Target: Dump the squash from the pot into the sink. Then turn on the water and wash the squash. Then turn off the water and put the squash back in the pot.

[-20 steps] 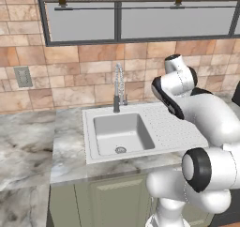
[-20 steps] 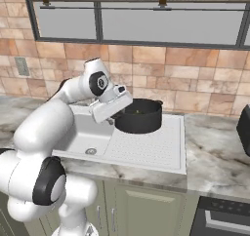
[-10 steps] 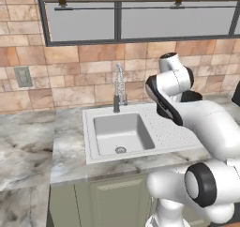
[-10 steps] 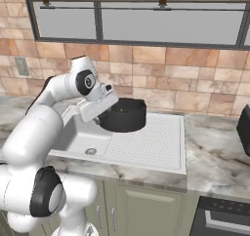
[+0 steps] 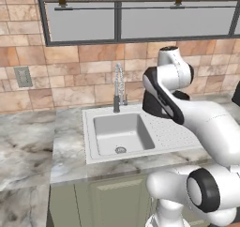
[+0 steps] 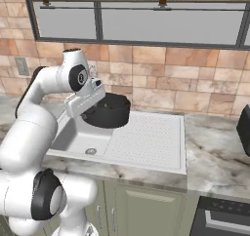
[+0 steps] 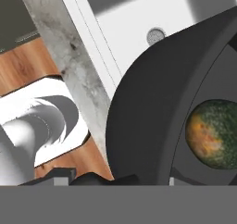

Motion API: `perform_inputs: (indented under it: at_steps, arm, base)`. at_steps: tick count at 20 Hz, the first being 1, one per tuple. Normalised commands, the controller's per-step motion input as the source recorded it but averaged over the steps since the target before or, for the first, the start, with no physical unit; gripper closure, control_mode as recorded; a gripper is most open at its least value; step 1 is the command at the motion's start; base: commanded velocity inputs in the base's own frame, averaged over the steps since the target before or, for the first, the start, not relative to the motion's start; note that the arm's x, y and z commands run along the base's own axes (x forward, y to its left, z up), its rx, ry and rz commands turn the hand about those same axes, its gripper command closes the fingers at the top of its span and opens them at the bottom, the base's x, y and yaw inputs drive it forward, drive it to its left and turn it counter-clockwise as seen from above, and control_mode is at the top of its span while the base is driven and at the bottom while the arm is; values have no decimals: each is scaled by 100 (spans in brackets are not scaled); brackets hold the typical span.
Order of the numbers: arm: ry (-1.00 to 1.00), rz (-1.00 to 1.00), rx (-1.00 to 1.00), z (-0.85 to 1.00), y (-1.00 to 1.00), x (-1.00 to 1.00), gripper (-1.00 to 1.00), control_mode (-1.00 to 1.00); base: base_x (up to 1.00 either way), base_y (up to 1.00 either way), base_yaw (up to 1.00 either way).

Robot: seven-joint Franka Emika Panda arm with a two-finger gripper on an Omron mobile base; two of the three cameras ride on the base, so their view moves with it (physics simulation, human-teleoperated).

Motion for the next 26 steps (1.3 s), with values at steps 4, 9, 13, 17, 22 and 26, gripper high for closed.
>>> perform_inputs:
  at_steps: [4, 9, 13, 17, 22, 26]
  arm:
    - [-5, 7, 8, 10, 55, -11, 100, -100]
    - [-9, 3, 6, 1, 59, -18, 100, -100]
    - [-4, 1, 3, 4, 57, -22, 100, -100]
    - [-1, 0, 2, 1, 58, -10, 100, -100]
    - [-1, 0, 0, 0, 67, 0, 100, -100]
    - [-1, 0, 2, 0, 63, 0, 100, -100]
  base:
    - [0, 0, 0]
    - [0, 0, 0]
    - [0, 0, 0]
    - [0, 0, 0]
    - [0, 0, 0]
    - [0, 0, 0]
